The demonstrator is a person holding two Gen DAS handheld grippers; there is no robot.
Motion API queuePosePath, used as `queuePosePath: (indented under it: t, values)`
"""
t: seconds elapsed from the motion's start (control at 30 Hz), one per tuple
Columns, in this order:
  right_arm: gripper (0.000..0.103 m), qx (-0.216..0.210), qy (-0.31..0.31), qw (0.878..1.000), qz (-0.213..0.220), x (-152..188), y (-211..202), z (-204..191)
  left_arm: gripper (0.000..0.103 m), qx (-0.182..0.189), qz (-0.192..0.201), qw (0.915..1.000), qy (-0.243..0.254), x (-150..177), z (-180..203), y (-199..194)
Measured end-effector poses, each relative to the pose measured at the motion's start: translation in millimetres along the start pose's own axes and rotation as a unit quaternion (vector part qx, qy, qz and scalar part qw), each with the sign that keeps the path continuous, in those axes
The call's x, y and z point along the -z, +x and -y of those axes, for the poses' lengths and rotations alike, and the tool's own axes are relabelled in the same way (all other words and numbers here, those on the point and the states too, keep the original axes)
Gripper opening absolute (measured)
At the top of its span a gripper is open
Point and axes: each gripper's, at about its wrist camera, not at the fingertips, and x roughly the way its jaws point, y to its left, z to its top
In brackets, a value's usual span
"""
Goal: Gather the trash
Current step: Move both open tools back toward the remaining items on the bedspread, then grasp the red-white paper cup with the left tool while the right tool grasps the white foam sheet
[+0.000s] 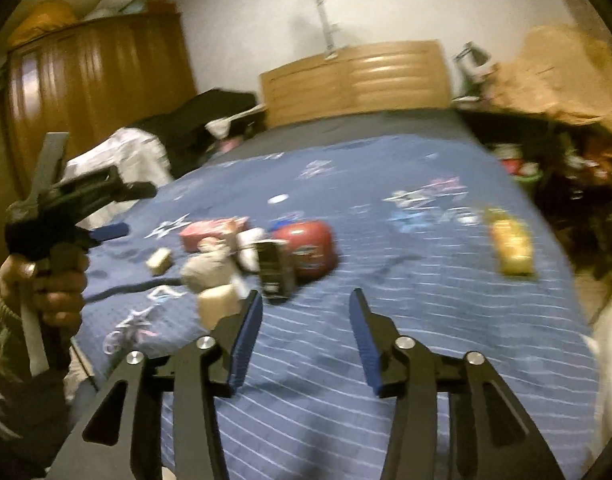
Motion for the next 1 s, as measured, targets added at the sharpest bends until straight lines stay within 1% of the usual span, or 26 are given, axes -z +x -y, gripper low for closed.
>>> queuePosePath:
  t: [0.07, 0.13, 0.23, 0.3, 0.37, 0.5, 0.53, 0.57, 0.6, 0.63, 0.67, 0.7, 0.73, 0.77, 0.83, 0.9, 1.0]
  values:
    - [0.054, -0.026, -0.001, 1.000, -0.015, -5, 20, -11, 0.088, 0.009, -0.016, 0.9995, -0.026, -7, -17, 8]
    - [0.055, -0.051, 0.002, 0.998, -0.039, -10, 49, -22, 0.088, 0.019, -0.033, 0.9986, -0.036, -8, -25, 19]
    - [0.055, -0.066, 0.020, 0.995, -0.068, -14, 83, -23, 0.085, 0.039, -0.066, 0.9960, -0.047, -6, -29, 42]
    - [0.055, -0.073, 0.035, 0.993, -0.086, -16, 102, -19, 0.084, 0.032, -0.083, 0.9947, -0.052, -4, -32, 59]
    - [0.055, -0.078, 0.041, 0.991, -0.100, -16, 119, -19, 0.084, 0.034, -0.098, 0.9930, -0.058, -1, -35, 73]
    - [0.055, -0.088, 0.058, 0.987, -0.120, -17, 146, -12, 0.083, 0.031, -0.121, 0.9905, -0.058, 2, -36, 97]
    - [0.055, -0.092, 0.064, 0.986, -0.124, -16, 152, -11, 0.078, 0.028, -0.127, 0.9898, -0.057, 3, -36, 103]
    - [0.054, -0.096, 0.072, 0.984, -0.128, -16, 158, -9, 0.066, 0.028, -0.136, 0.9886, -0.059, 5, -36, 110]
    - [0.050, -0.102, 0.080, 0.983, -0.130, -15, 162, -7, 0.057, 0.032, -0.146, 0.9869, -0.060, 6, -36, 116]
    - [0.039, -0.109, 0.086, 0.981, -0.133, -14, 164, -5, 0.033, 0.037, -0.156, 0.9852, -0.061, 8, -36, 122]
    - [0.025, -0.115, 0.094, 0.980, -0.135, -13, 167, -2, 0.026, 0.052, -0.169, 0.9820, -0.067, 11, -37, 128]
    - [0.016, -0.118, 0.098, 0.979, -0.135, -13, 167, 0, 0.025, 0.060, -0.169, 0.9811, -0.072, 12, -39, 130]
    - [0.002, -0.118, 0.101, 0.979, -0.134, -12, 167, 2, 0.022, 0.065, -0.163, 0.9815, -0.077, 12, -40, 127]
    - [0.002, -0.115, 0.103, 0.979, -0.131, -12, 166, 4, 0.018, 0.068, -0.158, 0.9821, -0.078, 11, -40, 124]
    - [0.002, -0.122, 0.107, 0.979, -0.125, -12, 162, 7, 0.015, 0.075, -0.144, 0.9831, -0.084, 10, -42, 114]
    - [0.002, -0.126, 0.107, 0.980, -0.114, -12, 154, 8, 0.007, 0.078, -0.123, 0.9857, -0.085, 6, -44, 99]
    - [0.002, -0.128, 0.105, 0.980, -0.107, -11, 140, 9, 0.005, 0.078, -0.102, 0.9886, -0.079, 4, -46, 76]
